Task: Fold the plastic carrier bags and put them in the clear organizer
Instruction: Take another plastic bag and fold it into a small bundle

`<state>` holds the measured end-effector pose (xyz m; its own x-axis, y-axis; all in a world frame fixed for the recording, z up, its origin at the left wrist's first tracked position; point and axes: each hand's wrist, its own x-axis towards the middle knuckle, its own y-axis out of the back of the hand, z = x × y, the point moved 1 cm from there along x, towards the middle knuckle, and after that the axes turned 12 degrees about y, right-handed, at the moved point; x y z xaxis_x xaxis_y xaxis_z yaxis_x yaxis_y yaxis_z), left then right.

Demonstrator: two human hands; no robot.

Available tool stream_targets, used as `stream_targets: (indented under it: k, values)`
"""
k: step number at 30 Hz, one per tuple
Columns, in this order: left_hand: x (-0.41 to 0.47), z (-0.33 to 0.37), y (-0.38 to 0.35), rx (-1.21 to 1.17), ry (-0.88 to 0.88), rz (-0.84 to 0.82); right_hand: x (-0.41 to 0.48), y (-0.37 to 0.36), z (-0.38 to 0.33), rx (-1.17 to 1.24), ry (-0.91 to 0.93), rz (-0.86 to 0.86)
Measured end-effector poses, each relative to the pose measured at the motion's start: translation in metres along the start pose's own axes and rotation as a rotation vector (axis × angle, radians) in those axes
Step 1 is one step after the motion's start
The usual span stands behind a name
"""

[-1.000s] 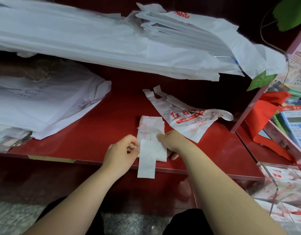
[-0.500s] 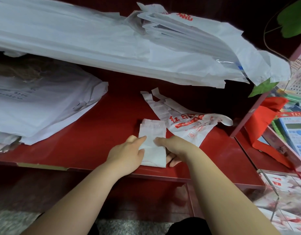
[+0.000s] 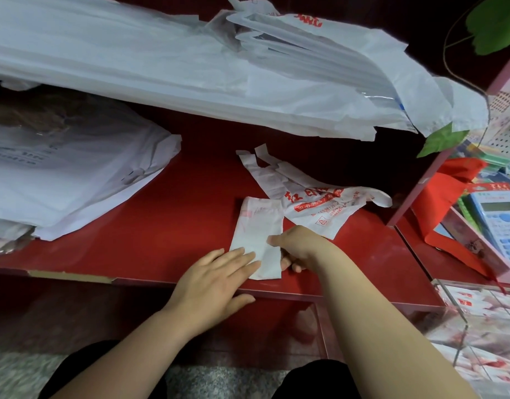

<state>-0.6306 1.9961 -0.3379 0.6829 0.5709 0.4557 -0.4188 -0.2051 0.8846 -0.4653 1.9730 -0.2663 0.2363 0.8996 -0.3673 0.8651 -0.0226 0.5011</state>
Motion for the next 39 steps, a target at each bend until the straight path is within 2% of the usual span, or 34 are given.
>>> stream_targets:
  k: [2, 4, 6, 7, 8, 10, 12, 14, 16, 19, 22, 25, 29, 33, 36, 39]
  values:
    - [0.001, 0.002, 0.0, -0.005, 0.032, 0.011, -0.001, -0.001, 0.003, 0.053, 0.04, 0.112]
    - [-0.001, 0.002, -0.001, -0.025, 0.029, 0.049, -0.005, -0.005, 0.013, 0.126, 0.154, 0.357]
    - [-0.003, 0.001, -0.002, -0.072, -0.002, 0.094, -0.015, -0.013, 0.029, 0.104, 0.399, 0.623]
    - [-0.005, 0.0, -0.003, -0.097, -0.009, 0.098, -0.023, -0.018, 0.037, 0.019, 0.582, 0.677]
    - [-0.007, -0.001, -0.004, -0.127, -0.012, 0.099, -0.03, -0.023, 0.046, -0.122, 0.766, 0.645]
    - [-0.011, -0.001, -0.005, -0.193, -0.027, 0.154, -0.038, -0.032, 0.066, -0.477, 1.02, 0.465]
    - [-0.019, 0.002, -0.001, -0.272, -0.043, 0.184, -0.04, -0.035, 0.079, -0.722, 1.118, 0.306]
    - [-0.027, 0.007, 0.005, -0.346, -0.055, 0.179, -0.039, -0.035, 0.084, -0.808, 1.133, 0.244]
    - [-0.033, 0.012, 0.012, -0.422, -0.055, 0.189, -0.037, -0.034, 0.085, -0.811, 1.153, 0.254]
    - [-0.035, 0.011, 0.017, -0.407, 0.006, 0.215, -0.037, -0.035, 0.084, -0.697, 1.19, 0.31]
    - [-0.034, 0.002, 0.014, -0.324, 0.118, 0.13, -0.041, -0.038, 0.085, -0.561, 1.181, 0.405]
    - [-0.034, 0.0, 0.009, -0.362, 0.214, 0.1, -0.048, -0.041, 0.083, -0.446, 1.13, 0.427]
    - [-0.026, 0.007, 0.009, -0.472, 0.365, 0.19, -0.053, -0.038, 0.072, -0.155, 0.889, 0.411]
    - [-0.02, 0.015, 0.007, -0.608, 0.575, 0.199, -0.042, -0.037, 0.057, -0.045, 0.668, 0.499]
    - [-0.015, 0.018, 0.009, -0.674, 0.721, 0.222, -0.031, -0.038, 0.044, -0.047, 0.547, 0.534]
    - [-0.01, 0.022, 0.009, -0.701, 0.845, 0.232, -0.024, -0.04, 0.034, -0.192, 0.437, 0.527]
